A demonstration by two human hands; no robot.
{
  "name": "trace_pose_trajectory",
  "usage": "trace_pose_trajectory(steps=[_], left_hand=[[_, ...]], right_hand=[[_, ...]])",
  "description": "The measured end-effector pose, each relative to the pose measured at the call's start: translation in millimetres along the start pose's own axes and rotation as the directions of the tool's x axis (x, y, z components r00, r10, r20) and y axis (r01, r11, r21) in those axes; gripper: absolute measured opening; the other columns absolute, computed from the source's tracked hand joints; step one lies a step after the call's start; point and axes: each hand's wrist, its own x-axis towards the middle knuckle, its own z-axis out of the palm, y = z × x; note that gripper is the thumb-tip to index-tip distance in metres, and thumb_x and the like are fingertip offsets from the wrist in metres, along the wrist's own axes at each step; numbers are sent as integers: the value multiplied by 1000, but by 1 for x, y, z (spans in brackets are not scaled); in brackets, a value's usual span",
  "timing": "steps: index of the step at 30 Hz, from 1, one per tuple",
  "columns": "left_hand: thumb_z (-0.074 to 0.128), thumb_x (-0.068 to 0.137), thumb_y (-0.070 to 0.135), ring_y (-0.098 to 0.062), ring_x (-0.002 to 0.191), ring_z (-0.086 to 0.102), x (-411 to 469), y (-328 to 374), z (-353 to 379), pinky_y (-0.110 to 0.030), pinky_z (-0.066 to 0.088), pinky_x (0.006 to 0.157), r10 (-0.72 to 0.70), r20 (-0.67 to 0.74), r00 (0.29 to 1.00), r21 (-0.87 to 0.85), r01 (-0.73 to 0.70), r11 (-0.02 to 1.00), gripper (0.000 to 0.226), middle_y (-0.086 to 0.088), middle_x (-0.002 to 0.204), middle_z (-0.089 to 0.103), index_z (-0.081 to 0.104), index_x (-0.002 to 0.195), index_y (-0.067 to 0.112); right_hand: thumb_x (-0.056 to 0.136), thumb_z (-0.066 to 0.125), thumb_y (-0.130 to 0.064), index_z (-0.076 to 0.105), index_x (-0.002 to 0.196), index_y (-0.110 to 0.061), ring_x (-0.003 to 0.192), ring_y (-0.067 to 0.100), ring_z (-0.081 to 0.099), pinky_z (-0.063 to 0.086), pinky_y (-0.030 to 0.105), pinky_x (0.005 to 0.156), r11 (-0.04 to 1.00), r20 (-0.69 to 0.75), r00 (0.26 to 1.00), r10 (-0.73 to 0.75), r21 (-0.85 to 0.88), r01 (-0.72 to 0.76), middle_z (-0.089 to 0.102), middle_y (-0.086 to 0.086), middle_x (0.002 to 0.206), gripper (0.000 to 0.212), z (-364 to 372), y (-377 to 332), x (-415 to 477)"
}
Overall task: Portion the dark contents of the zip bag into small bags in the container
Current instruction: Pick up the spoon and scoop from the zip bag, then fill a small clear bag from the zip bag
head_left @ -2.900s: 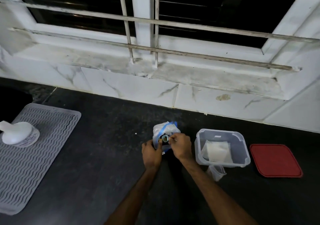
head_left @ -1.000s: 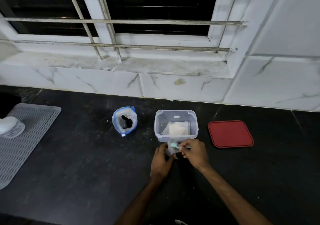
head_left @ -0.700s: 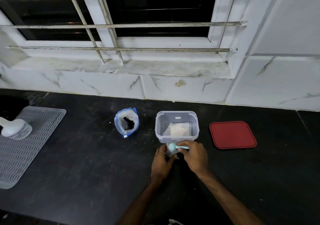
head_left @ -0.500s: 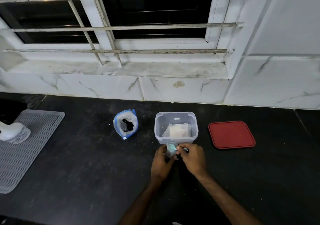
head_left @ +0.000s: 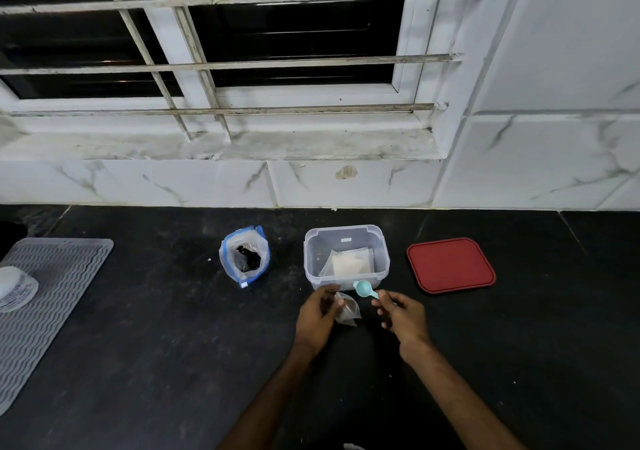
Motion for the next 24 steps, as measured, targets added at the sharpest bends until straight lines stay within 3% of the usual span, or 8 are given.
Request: trace_pose_trajectory(steps=[4, 9, 13, 15, 17, 20, 24], left_hand=[[69, 89, 22, -7, 92, 69, 1, 1, -7, -37, 56, 91, -42, -4, 999, 73, 43, 996, 9, 5, 97, 72, 68, 89, 30], [70, 87, 21, -7, 94, 63, -4, 11, -33, -30, 54, 90, 25, -128, 991, 83, -15, 996, 7, 8, 102, 61, 66, 87, 27], [69, 88, 18, -6, 92, 64, -3, 29, -58, -24, 54, 83, 63, -180, 982, -22, -68, 997, 2, 5, 101, 66, 68, 90, 18], [68, 89, 18, -9, 86, 67, 0, 38, -69, -22, 54, 77, 101, -226, 969, -61, -118, 991, 5, 2, 90, 72, 68, 86, 14], [66, 91, 17, -9, 82, 67, 3, 45, -76, -16, 52, 69, 122, -258, 958, -82, -147, 986, 8, 1, 85, 72, 67, 84, 13], [64, 92, 11, -3, 76, 65, 4, 56, -84, -11, 50, 64, 142, -298, 944, -122, -185, 975, 10, 2, 82, 71, 65, 83, 14], [62, 93, 8, -4, 74, 65, 7, 59, -92, -13, 51, 65, 175, -300, 938, -148, -227, 963, 10, 1, 81, 70, 66, 85, 12]], right_hand=[[85, 71, -16, 74, 91, -6, 71, 17, 59, 45, 29, 65, 989, -228, 972, -51, -150, 17, 70, 8, 81, 12, -16, 29, 16], [83, 73, -18, 76, 92, -12, 90, 25, 67, 44, 26, 72, 853, -195, 951, -240, -511, 111, 72, 7, 91, 11, -19, 39, 17], [82, 74, -29, 66, 113, -24, 114, 31, 47, 45, 43, 89, 677, -253, 870, -424, -727, 118, 51, 7, 124, 33, -9, 24, 4], [83, 73, -26, 67, 107, -24, 109, 24, 51, 46, 38, 87, 660, -176, 792, -584, -672, 337, 55, 2, 117, 24, 7, 5, -11], [85, 72, -17, 70, 95, -22, 95, 11, 60, 48, 21, 81, 690, -23, 768, -640, -456, 562, 64, -3, 102, 12, 31, -13, -28], [85, 72, -16, 73, 94, -17, 87, 2, 65, 49, 13, 77, 777, 178, 811, -557, -233, 584, 72, -8, 95, 9, 68, -34, -49], [82, 75, -22, 73, 93, -17, 85, 3, 65, 51, 16, 77, 778, 241, 808, -538, -227, 586, 73, -8, 89, 12, 94, -41, -50]])
